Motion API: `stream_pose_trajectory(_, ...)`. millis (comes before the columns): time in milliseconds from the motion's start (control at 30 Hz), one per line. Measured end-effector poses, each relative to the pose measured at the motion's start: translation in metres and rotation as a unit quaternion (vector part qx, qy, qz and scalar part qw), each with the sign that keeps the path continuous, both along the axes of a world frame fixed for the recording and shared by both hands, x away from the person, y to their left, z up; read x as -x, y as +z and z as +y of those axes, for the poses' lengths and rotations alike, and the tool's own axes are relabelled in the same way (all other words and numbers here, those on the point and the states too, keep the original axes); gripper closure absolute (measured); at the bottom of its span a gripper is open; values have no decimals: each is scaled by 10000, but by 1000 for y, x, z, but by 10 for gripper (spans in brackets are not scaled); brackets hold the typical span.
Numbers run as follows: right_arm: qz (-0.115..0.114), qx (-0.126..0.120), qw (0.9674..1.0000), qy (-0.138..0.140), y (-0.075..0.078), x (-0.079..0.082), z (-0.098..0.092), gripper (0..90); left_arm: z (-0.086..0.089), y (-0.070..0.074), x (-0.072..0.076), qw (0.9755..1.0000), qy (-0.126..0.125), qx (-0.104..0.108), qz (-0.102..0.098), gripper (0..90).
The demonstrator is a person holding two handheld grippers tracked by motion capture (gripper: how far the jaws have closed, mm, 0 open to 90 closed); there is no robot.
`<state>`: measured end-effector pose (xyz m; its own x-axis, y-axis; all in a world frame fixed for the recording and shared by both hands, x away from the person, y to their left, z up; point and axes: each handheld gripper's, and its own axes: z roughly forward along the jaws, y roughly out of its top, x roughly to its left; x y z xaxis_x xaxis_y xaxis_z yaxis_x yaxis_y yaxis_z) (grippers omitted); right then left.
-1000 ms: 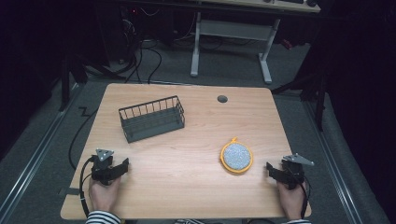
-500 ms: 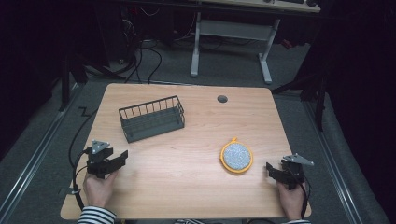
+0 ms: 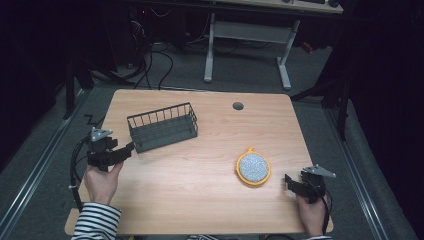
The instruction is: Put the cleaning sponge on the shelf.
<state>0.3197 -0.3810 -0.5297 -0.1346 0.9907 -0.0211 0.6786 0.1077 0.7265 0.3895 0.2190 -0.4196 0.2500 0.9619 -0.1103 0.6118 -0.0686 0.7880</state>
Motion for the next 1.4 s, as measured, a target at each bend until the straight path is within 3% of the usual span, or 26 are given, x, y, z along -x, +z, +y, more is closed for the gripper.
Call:
stream_pose_trajectory(400,10,-12,10000,18,0,0,0,322,-5,15,-42,9995,99,-155,247,419)
stream_pose_trajectory(800,19,-11,10000,28,0,1,1,322,-7,2,-83,9968,362,-353,618,483)
stream_pose_trajectory(933,20,-10,10000,31,0,1,1,322,-7,-3,-92,9947,464,-553,729,508)
stream_pose_trajectory(1400,8,1,10000,-6,0,1,0,338,-7,-18,-104,9932,421,-509,956,666)
